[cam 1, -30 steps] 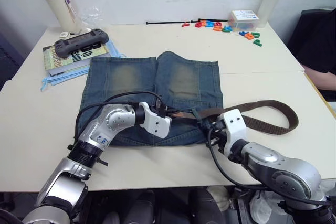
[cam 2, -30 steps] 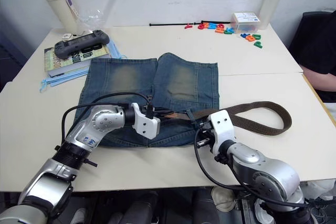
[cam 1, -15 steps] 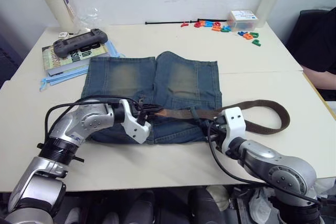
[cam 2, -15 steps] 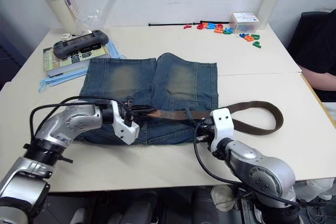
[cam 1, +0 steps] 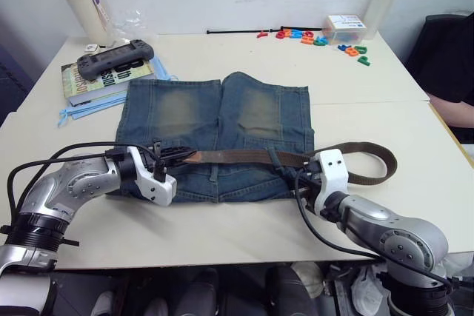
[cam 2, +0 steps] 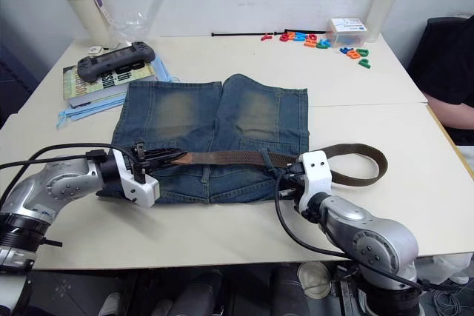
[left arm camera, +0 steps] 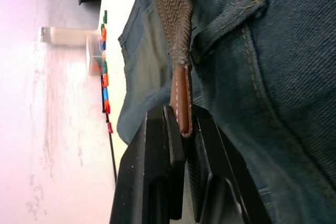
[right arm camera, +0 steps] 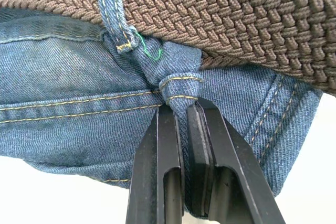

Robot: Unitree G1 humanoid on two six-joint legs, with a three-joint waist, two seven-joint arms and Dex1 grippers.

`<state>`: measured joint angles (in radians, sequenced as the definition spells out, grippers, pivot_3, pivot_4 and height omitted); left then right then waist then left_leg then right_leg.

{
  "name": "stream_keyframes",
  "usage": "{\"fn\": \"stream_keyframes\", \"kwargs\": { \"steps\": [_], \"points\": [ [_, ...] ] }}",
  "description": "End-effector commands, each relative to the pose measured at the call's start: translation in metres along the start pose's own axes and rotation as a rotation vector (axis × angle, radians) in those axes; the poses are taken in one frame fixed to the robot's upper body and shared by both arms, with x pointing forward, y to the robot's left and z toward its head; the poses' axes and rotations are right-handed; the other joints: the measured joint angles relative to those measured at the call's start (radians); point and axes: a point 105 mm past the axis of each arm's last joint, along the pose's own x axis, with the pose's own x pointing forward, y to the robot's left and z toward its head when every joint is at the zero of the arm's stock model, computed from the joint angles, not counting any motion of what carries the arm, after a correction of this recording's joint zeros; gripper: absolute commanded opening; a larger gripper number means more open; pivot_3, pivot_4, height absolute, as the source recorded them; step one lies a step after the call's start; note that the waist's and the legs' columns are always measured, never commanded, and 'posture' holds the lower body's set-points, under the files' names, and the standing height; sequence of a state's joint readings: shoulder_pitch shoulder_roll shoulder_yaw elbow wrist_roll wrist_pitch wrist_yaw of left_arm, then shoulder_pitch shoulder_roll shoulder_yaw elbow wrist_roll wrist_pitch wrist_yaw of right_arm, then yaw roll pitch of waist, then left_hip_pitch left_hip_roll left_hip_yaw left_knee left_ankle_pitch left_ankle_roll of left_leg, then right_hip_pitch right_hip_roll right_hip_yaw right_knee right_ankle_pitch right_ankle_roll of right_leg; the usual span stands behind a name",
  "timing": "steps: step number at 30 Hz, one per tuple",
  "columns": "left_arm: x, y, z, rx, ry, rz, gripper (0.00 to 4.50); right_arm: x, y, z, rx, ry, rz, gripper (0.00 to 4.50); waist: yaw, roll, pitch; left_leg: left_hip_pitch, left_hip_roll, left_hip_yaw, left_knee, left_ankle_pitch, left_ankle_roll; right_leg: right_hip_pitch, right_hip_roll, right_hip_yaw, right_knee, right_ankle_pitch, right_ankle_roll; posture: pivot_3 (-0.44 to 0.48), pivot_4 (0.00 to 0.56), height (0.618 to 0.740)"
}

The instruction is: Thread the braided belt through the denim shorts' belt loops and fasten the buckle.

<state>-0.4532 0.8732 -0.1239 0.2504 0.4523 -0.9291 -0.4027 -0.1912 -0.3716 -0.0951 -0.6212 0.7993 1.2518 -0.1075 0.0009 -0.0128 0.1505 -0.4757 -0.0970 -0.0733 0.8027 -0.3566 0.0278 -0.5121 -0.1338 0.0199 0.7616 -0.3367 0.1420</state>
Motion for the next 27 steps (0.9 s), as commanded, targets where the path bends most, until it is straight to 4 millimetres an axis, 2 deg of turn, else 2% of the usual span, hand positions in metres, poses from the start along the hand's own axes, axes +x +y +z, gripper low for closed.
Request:
{"fn": "stream_keyframes", "kwargs": {
  "steps": [1, 7, 10, 19, 23, 27],
  "points": [
    [0.001, 0.009, 0.005, -0.029, -0.015, 0.077, 0.0, -0.007, -0.038, 0.002, -0.005, 0.014, -0.155, 0.02, 0.0, 0.0, 0.0, 0.0, 0.0, 0.0, 0.0, 0.0, 0.0, 0.0, 0.0, 0.0, 0.0, 0.0, 0.0, 0.0, 0.15, 0.654],
    [0.01, 0.008, 0.013, -0.058, -0.039, 0.091, 0.0, -0.016, -0.074, 0.015, -0.031, -0.004, -0.27, 0.02, 0.021, 0.0, 0.001, -0.001, -0.003, 0.0, 0.0, 0.0, 0.001, 0.0, -0.002, -0.001, -0.001, 0.0, 0.0, 0.0, 0.15, 0.654],
    [0.014, 0.007, 0.016, -0.069, -0.045, 0.091, 0.0, -0.021, -0.085, 0.021, -0.042, -0.015, -0.301, 0.02, 0.028, 0.0, 0.001, -0.001, -0.004, -0.001, 0.0, 0.0, 0.001, 0.0, -0.004, -0.001, -0.002, 0.0, 0.0, 0.0, 0.15, 0.654],
    [0.026, 0.01, 0.023, -0.099, -0.056, 0.111, 0.0, -0.027, -0.075, 0.037, -0.003, -0.096, -0.248, 0.02, 0.026, 0.0, 0.002, -0.004, -0.009, -0.002, -0.001, 0.001, 0.005, -0.001, -0.015, -0.011, -0.002, 0.0, 0.0, 0.0, 0.15, 0.654],
    [0.03, 0.011, 0.026, -0.12, -0.063, 0.125, 0.0, -0.039, -0.069, 0.048, 0.017, -0.15, -0.211, 1.6, 0.026, 0.001, 0.004, -0.004, -0.01, -0.003, -0.001, 0.001, 0.005, -0.001, -0.015, -0.012, -0.002, 0.0, 0.001, 0.0, 0.15, 0.654],
    [0.031, 0.013, 0.027, -0.13, -0.064, 0.133, 0.0, -0.06, -0.06, 0.063, -0.017, -0.199, -0.152, 3.55, 0.025, 0.002, 0.005, -0.005, -0.01, -0.004, -0.001, 0.001, 0.005, -0.001, -0.015, -0.012, -0.002, 0.0, 0.001, 0.0, 0.15, 0.654]
  ]
}}
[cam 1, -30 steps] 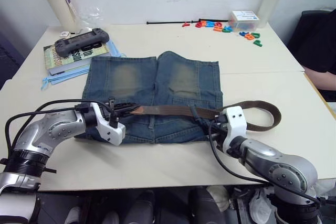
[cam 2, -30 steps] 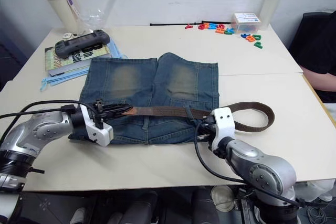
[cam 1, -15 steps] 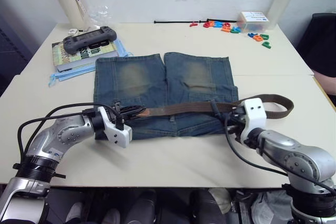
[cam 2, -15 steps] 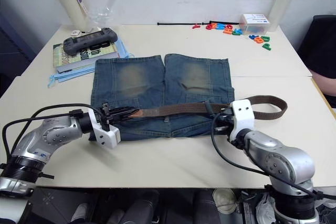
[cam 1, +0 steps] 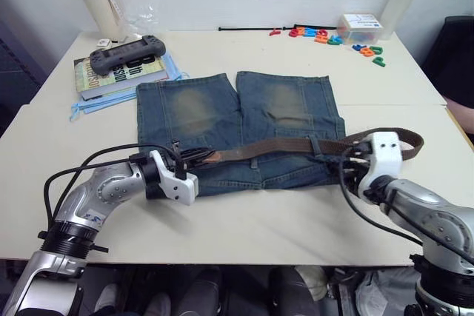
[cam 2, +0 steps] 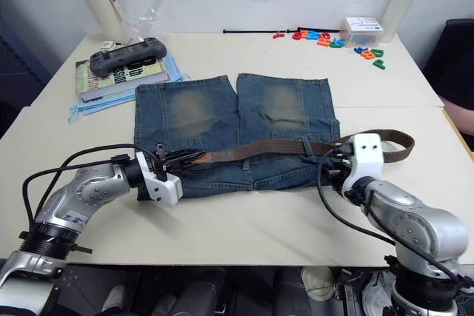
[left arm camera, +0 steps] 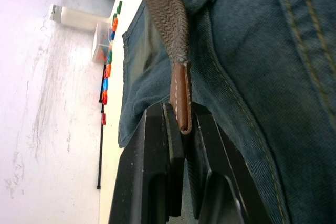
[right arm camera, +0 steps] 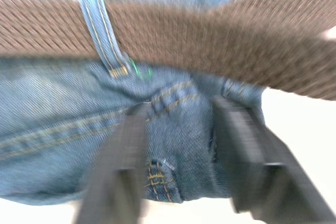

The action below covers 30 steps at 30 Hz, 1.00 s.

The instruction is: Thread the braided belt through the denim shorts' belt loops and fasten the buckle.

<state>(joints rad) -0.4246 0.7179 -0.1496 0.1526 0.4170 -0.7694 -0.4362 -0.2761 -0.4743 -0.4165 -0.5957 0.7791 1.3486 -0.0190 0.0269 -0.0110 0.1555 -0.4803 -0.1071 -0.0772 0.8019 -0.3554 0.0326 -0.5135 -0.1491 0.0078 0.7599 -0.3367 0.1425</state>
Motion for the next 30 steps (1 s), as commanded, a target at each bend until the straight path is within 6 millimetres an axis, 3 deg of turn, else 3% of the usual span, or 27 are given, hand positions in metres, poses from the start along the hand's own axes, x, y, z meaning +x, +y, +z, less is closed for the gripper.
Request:
{"fn": "stream_keyframes", "kwargs": {
  "steps": [1, 2, 4, 8, 12, 16, 23, 30],
  "points": [
    [0.001, 0.012, 0.009, 0.01, -0.034, 0.044, 0.0, -0.025, 0.009, 0.026, -0.045, -0.094, 0.079, 4.08, -0.001, 0.001, 0.001, 0.0, 0.0, 0.0, 0.0, 0.0, 0.0, 0.0, 0.0, 0.0, 0.0, 0.0, 0.0, 0.0, 0.15, 0.654],
    [0.001, 0.013, 0.009, 0.01, -0.034, 0.045, 0.0, -0.029, 0.012, 0.03, -0.04, -0.11, 0.109, 4.47, -0.002, 0.001, 0.001, 0.0, 0.0, 0.0, 0.0, 0.0, 0.0, 0.0, 0.0, 0.0, 0.0, 0.0, 0.0, 0.0, 0.15, 0.654],
    [0.002, 0.014, 0.009, 0.011, -0.034, 0.049, 0.0, -0.039, 0.031, 0.04, -0.026, -0.157, 0.245, 4.47, -0.003, 0.001, 0.001, 0.0, 0.0, 0.0, 0.0, 0.0, 0.0, 0.0, 0.0, 0.0, 0.0, 0.0, 0.0, 0.0, 0.15, 0.654],
    [0.002, 0.016, 0.01, 0.01, -0.033, 0.056, 0.0, -0.055, 0.09, 0.049, 0.166, -0.216, 0.602, 4.47, -0.004, 0.001, 0.002, 0.0, 0.001, 0.0, 0.0, 0.0, 0.0, 0.0, 0.0, 0.001, 0.0, 0.0, 0.0, 0.0, 0.15, 0.654],
    [0.004, 0.017, 0.011, 0.01, -0.036, 0.061, 0.0, -0.047, 0.125, 0.034, 0.456, -0.073, 0.716, 4.47, -0.005, -0.002, 0.003, -0.003, 0.001, -0.001, 0.001, 0.0, 0.0, -0.001, -0.001, 0.006, 0.0, 0.0, -0.001, 0.0, 0.15, 0.654],
    [0.005, 0.019, 0.012, 0.013, -0.04, 0.066, 0.0, -0.026, 0.14, 0.017, 0.681, 0.041, 0.691, 4.47, -0.005, -0.002, 0.004, -0.004, 0.0, -0.002, 0.002, 0.001, 0.001, -0.002, -0.001, 0.006, 0.0, 0.0, 0.0, 0.0, 0.15, 0.654],
    [0.007, 0.02, 0.015, 0.021, -0.048, 0.076, 0.0, -0.001, 0.163, 0.003, 0.827, 0.146, 0.691, 4.47, -0.008, -0.002, 0.004, -0.003, 0.0, -0.002, 0.001, 0.001, 0.0, -0.003, 0.001, 0.0, 0.002, 0.0, 0.0, 0.0, 0.15, 0.654],
    [0.006, 0.02, 0.02, 0.032, -0.057, 0.079, 0.0, 0.02, 0.158, 0.018, 0.915, 0.083, 0.657, 4.47, -0.016, -0.002, 0.004, -0.003, -0.001, -0.002, 0.001, 0.001, 0.0, -0.003, 0.002, -0.001, 0.004, 0.0, 0.0, 0.0, 0.15, 0.654]
  ]
}}
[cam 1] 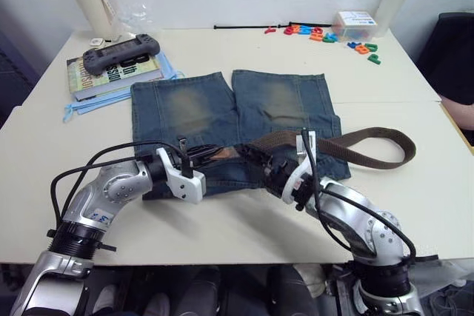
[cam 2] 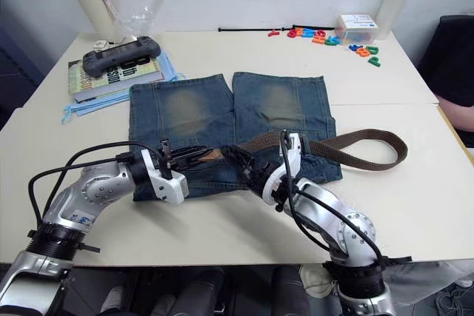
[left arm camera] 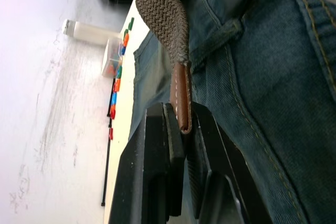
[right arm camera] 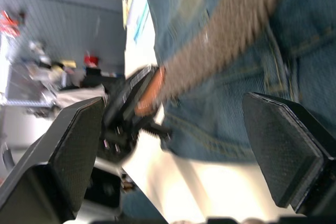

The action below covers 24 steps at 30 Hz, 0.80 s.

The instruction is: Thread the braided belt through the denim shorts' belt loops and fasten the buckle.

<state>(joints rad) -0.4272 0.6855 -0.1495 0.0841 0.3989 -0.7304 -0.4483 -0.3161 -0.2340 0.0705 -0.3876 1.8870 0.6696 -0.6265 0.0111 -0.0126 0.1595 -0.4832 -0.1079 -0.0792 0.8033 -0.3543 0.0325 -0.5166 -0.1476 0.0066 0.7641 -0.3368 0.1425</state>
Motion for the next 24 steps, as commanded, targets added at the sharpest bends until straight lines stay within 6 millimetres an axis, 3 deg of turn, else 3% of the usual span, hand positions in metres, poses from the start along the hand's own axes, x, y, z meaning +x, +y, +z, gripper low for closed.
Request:
{"fn": "stream_keyframes", "kwargs": {
  "steps": [1, 9, 12, 20, 22, 24],
  "points": [
    [-0.0013, 0.01, 0.0069, 0.031, -0.021, 0.036, 0.0, 0.0004, 0.0039, 0.0143, 0.01, -0.066, 0.022, 4.47, -0.002, 0.0, 0.0, 0.0, 0.0, 0.0, 0.0, 0.0, 0.0, 0.0, 0.0, 0.0, 0.0, 0.0, 0.0, 0.0, 0.15, 0.654],
    [-0.0027, 0.0082, 0.0056, 0.036, -0.012, 0.03, 0.0, -0.0001, 0.0034, 0.0177, 0.01, -0.082, 0.019, 4.47, -0.013, 0.0, 0.0, 0.0, -0.001, 0.0, 0.0, 0.0, 0.0, 0.0, 0.0, 0.0, 0.002, 0.0, 0.0, 0.0, 0.15, 0.654],
    [-0.0026, 0.0077, 0.0055, 0.037, -0.012, 0.028, 0.0, -0.0017, 0.0021, 0.0173, 0.009, -0.083, 0.015, 3.79, -0.015, 0.0, 0.0, 0.0, 0.0, 0.0, 0.0, 0.0, 0.0, -0.001, 0.0, 0.0, 0.002, 0.0, 0.0, 0.0, 0.15, 0.654],
    [-0.0017, 0.0072, 0.0066, 0.038, -0.019, 0.028, 0.0, -0.0025, 0.0031, 0.0198, 0.004, -0.103, 0.021, 0.04, -0.014, 0.0, 0.0, 0.0, -0.001, 0.0, 0.0, 0.0, 0.0, -0.001, 0.0, 0.0, 0.002, 0.0, 0.0, 0.0, 0.15, 0.654],
    [-0.0019, 0.0076, 0.0071, 0.03, -0.024, 0.034, 0.0, -0.0024, 0.0031, 0.0211, 0.0, -0.11, 0.021, 0.04, -0.015, 0.0, 0.0, 0.0, -0.001, 0.0, 0.0, 0.0, 0.0, -0.001, 0.0, 0.0, 0.002, 0.0, 0.0, 0.0, 0.15, 0.654],
    [-0.0024, 0.0093, 0.0083, 0.013, -0.032, 0.049, 0.96, -0.0026, 0.0033, 0.0229, -0.002, -0.119, 0.022, 0.0, -0.014, 0.0, 0.0, 0.0, -0.001, 0.0, 0.0, 0.0, 0.0, -0.001, 0.0, 0.0, 0.002, 0.0, 0.0, 0.0, 0.15, 0.654]
  ]
}}
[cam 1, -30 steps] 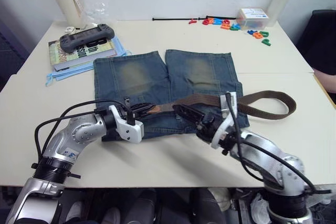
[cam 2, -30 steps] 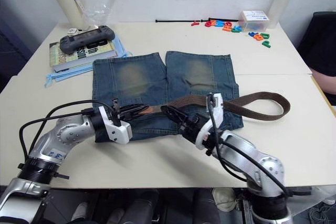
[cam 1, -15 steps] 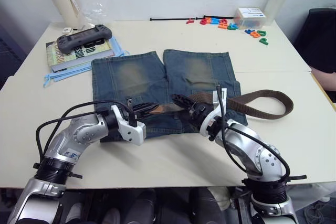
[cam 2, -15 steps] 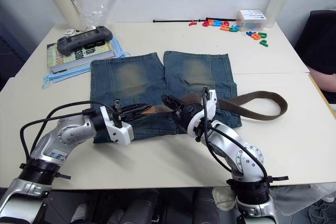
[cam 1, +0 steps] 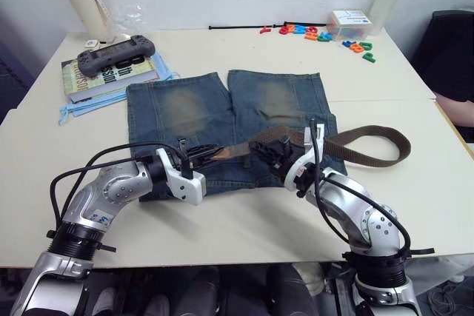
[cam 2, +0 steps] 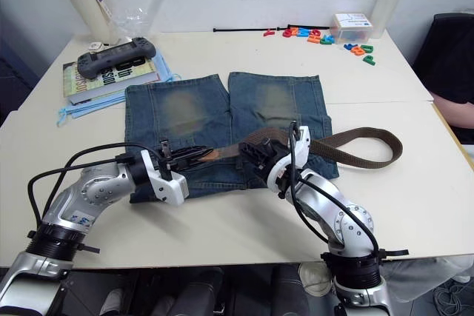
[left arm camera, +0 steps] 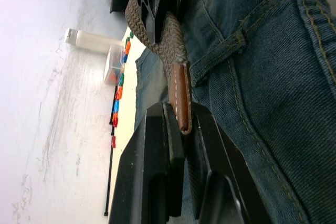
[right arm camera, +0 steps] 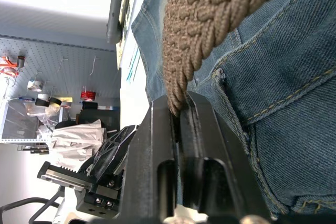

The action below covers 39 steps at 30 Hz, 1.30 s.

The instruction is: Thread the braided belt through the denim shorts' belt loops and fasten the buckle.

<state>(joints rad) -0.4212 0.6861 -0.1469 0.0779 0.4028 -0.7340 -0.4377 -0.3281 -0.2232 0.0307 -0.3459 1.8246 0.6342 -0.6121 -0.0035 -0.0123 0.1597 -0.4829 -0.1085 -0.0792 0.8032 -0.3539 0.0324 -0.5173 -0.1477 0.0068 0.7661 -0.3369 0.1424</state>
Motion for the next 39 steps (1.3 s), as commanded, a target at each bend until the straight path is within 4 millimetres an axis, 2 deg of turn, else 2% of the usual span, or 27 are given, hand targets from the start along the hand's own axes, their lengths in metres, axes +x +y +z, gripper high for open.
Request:
{"fn": "stream_keyframes", "kwargs": {
  "steps": [1, 5, 6, 7, 8, 13, 15, 18, 25, 32, 39],
  "points": [
    [-0.002, 0.01, 0.008, 0.0, -0.033, 0.045, 1.26, -0.004, 0.013, 0.005, -0.011, -0.03, 0.063, 0.0, 0.0, 0.0, 0.0, 0.0, 0.0, 0.0, 0.0, 0.0, 0.0, 0.0, 0.0, 0.0, 0.0, 0.0, 0.0, 0.0, 0.15, 0.654],
    [-0.003, 0.009, 0.006, -0.078, -0.023, 0.057, 3.06, -0.004, 0.013, 0.01, -0.006, -0.056, 0.066, 0.0, 0.0, 0.0, 0.0, 0.0, 0.0, 0.0, 0.0, 0.0, 0.0, 0.0, 0.0, 0.0, 0.0, 0.0, 0.0, 0.0, 0.15, 0.654],
    [-0.005, 0.009, 0.006, -0.13, -0.021, 0.063, 3.4, -0.005, 0.013, 0.012, -0.003, -0.066, 0.066, 0.0, 0.0, 0.0, 0.0, 0.0, 0.0, 0.0, 0.0, 0.0, 0.0, 0.0, 0.0, 0.0, 0.0, 0.0, 0.0, 0.0, 0.15, 0.654],
    [-0.008, 0.01, 0.007, -0.189, -0.021, 0.071, 3.96, -0.006, 0.013, 0.014, 0.0, -0.075, 0.065, 0.0, -0.001, 0.0, 0.0, 0.0, 0.0, 0.0, 0.0, 0.0, 0.0, 0.0, 0.0, 0.0, 0.0, 0.0, 0.0, 0.0, 0.15, 0.654],
    [-0.01, 0.011, 0.008, -0.267, -0.028, 0.077, 4.21, -0.007, 0.012, 0.016, 0.0, -0.084, 0.064, 0.0, -0.002, 0.0, 0.0, 0.0, 0.0, 0.0, 0.0, 0.0, 0.0, 0.0, 0.0, 0.0, 0.0, 0.0, 0.0, 0.0, 0.15, 0.654],
    [-0.04, -0.003, 0.023, -0.833, -0.076, -0.035, 4.21, -0.015, 0.01, 0.027, 0.009, -0.133, 0.055, 0.0, -0.01, 0.001, 0.001, 0.0, 0.001, -0.001, 0.0, 0.0, 0.0, 0.0, 0.0, 0.0, 0.0, 0.0, 0.0, 0.0, 0.15, 0.654],
    [-0.051, -0.009, 0.024, -0.989, -0.054, -0.074, 4.21, -0.019, 0.009, 0.031, 0.006, -0.15, 0.05, 0.0, -0.017, 0.002, 0.001, 0.0, 0.001, -0.002, 0.0, 0.0, -0.001, 0.0, 0.0, 0.0, 0.0, -0.001, -0.001, 0.0, 0.15, 0.654],
    [-0.061, -0.015, 0.027, -1.067, -0.036, -0.133, 4.21, -0.028, 0.005, 0.039, -0.008, -0.177, 0.033, 0.0, -0.02, 0.002, 0.001, 0.0, 0.001, -0.002, 0.0, 0.001, -0.001, 0.001, 0.0, 0.0, 0.001, -0.001, -0.002, 0.0, 0.15, 0.654],
    [-0.058, 0.001, 0.031, -1.18, -0.091, -0.07, 4.21, -0.04, -0.013, 0.054, -0.062, -0.216, -0.046, 0.0, -0.02, 0.003, 0.002, 0.0, 0.001, -0.003, 0.0, 0.001, -0.001, 0.001, -0.002, 0.002, 0.0, -0.002, -0.002, 0.0, 0.15, 0.654],
    [-0.064, 0.004, 0.026, -1.17, -0.075, -0.068, 4.21, -0.037, -0.014, 0.056, -0.073, -0.223, -0.046, 0.0, -0.021, 0.003, 0.002, 0.0, 0.002, -0.003, 0.0, 0.001, -0.001, 0.001, -0.001, 0.004, 0.0, -0.002, -0.004, 0.0, 0.15, 0.654],
    [-0.063, 0.007, 0.024, -1.167, -0.067, -0.055, 4.21, -0.025, -0.014, 0.045, -0.104, -0.204, -0.043, 0.0, -0.02, 0.003, 0.002, 0.0, 0.002, -0.004, 0.0, 0.001, -0.001, 0.001, -0.002, 0.004, 0.0, -0.003, -0.004, 0.0, 0.15, 0.654]
  ]
}}
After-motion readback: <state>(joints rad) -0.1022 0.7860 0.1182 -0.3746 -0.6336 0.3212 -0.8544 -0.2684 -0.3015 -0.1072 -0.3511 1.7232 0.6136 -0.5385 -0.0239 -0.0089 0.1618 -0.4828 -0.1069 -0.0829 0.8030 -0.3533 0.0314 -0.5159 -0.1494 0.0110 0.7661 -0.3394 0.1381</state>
